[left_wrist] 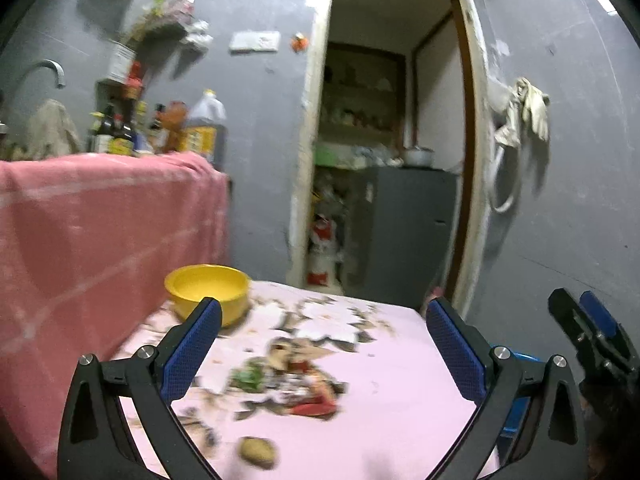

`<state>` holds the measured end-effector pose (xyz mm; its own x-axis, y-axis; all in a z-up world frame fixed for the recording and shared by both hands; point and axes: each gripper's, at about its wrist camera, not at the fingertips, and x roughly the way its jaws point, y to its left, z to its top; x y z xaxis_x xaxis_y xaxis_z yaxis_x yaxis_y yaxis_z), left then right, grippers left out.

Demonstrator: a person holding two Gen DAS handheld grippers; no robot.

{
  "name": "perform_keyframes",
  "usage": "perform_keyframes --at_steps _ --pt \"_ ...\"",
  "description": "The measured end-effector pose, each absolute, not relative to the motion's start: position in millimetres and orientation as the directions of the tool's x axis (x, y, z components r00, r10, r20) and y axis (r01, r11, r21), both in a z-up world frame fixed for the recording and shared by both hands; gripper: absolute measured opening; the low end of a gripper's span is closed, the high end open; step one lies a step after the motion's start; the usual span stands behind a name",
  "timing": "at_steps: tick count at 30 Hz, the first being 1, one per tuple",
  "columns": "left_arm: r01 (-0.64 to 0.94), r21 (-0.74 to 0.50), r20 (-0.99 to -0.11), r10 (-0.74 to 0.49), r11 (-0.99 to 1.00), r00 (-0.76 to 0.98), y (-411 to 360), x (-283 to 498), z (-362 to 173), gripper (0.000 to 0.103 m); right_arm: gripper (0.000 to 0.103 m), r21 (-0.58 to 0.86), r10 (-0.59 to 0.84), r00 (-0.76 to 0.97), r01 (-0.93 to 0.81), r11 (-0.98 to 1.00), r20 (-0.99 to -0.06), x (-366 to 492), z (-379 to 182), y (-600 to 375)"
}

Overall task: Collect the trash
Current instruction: 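Move both tools back over the table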

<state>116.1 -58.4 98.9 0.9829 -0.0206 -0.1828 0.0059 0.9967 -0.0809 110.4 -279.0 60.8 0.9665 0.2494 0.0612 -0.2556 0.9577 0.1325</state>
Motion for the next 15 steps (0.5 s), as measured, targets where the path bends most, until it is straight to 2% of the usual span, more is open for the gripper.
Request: perform_keyframes --at_steps 9,15 --pt "-0.106 -0.050 -0.138 0.099 0.993 0.986 -10.1 76.4 88.6 0.100 0.103 0.116 0.327 0.940 -0.336 0.935 0.095 100.0 59.5 -248.3" --pt "-0.148 -0.038 -0.148 0.140 0.988 0.979 12.6 65.2 70.9 0.100 0.103 0.071 0.359 0.931 -0.364 0.929 0.068 101.4 52.4 -223.3"
